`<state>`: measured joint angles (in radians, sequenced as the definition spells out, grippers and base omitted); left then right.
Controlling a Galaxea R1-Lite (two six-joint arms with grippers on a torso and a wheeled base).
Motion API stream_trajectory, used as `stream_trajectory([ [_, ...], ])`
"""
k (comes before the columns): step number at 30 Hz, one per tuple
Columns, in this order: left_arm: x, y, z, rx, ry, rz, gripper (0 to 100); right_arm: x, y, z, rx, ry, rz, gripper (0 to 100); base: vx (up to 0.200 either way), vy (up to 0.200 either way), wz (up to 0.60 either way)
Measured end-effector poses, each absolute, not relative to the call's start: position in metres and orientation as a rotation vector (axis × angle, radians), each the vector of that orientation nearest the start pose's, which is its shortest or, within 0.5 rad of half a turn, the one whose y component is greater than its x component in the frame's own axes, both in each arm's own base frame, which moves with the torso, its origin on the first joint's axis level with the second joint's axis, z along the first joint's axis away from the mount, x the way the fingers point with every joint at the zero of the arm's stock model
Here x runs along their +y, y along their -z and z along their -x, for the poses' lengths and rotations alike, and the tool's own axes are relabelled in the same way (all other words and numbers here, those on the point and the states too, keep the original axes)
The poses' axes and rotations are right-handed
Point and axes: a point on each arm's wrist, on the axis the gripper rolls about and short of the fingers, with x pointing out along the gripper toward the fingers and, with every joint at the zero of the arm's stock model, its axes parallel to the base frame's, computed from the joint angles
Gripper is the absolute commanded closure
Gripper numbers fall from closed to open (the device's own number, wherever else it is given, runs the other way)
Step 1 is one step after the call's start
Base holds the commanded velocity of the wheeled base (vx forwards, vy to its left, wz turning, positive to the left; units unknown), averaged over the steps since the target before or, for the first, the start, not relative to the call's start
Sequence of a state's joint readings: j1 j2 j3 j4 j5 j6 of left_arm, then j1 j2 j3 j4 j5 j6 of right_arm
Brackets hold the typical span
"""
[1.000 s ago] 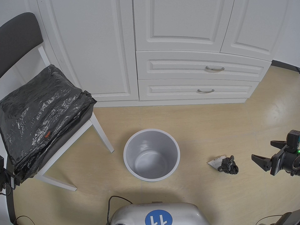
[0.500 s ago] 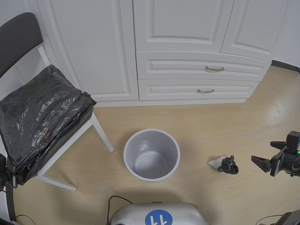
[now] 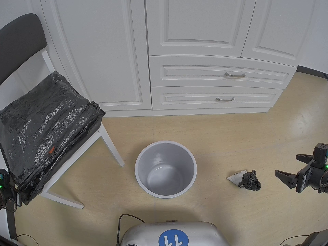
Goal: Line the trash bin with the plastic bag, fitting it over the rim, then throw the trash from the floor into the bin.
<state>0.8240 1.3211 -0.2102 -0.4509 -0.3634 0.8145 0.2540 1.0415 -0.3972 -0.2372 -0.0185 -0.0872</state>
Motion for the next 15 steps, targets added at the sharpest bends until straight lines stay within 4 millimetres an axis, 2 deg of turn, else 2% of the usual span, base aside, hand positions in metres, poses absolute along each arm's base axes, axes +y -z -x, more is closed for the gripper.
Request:
stream_trajectory([
  [15, 0.096, -0.116, -0.1, 0.624, -0.22, -0.452, 100, 0.031, -0.175, -0.123, 0.387, -0.25, 0.147, 0, 0.0, 0.0, 0.0],
])
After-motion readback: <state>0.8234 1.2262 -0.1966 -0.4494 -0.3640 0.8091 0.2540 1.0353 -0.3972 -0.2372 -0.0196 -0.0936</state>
